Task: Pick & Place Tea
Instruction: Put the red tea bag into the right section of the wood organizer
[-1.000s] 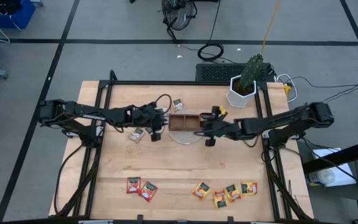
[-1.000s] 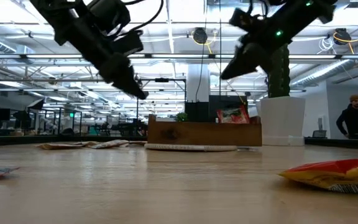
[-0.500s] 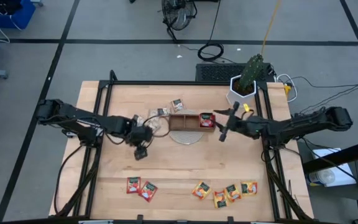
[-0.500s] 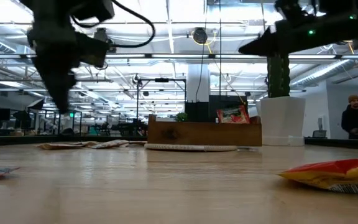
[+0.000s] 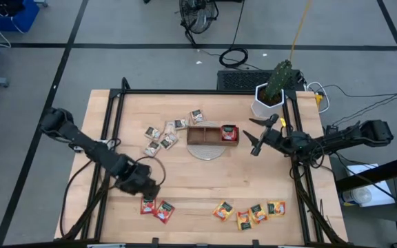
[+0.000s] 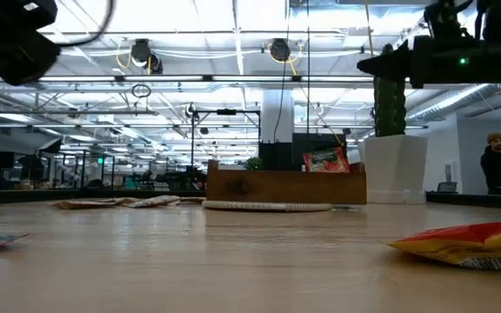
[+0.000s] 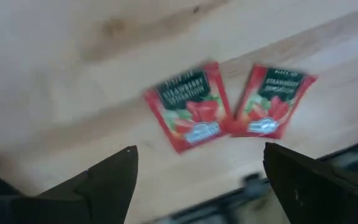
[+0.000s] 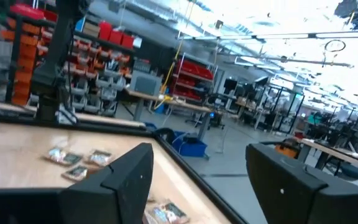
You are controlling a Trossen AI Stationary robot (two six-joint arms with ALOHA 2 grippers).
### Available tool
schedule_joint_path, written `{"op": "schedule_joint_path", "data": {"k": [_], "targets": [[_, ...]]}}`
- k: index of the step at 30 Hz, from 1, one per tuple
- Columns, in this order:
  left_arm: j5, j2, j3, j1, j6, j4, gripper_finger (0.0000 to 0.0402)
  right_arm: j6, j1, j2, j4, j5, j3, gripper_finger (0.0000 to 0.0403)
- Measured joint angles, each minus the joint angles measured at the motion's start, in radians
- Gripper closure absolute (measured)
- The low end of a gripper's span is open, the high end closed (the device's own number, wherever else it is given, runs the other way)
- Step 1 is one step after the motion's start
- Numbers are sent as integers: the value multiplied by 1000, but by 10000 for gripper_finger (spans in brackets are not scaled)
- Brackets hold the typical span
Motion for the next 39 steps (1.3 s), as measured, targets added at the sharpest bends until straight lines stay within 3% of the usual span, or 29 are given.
{"op": "schedule_joint_path", "data": {"k": [3,7,13,16,19,24,32,39], "targets": [[-72,30,0,-44,-200,95,70,-5,0,1,-24,0,-1,168],[-103,114,0,-80,-313,202,73,-18,0,1,-44,4,-1,169],[139,260,-2,-94,-410,292,70,-41,0,1,-77,27,-1,172],[174,300,-2,-99,-436,299,74,-45,0,1,-81,26,-1,172],[149,320,-2,-104,-436,300,75,-43,0,1,-86,26,-1,173],[20,330,0,-111,-415,304,71,-29,0,1,-93,24,-1,178],[0,330,1,-118,-414,285,82,-26,0,1,-94,23,-1,179],[-107,329,3,-155,-474,224,76,-17,0,1,-97,23,0,183]]}}
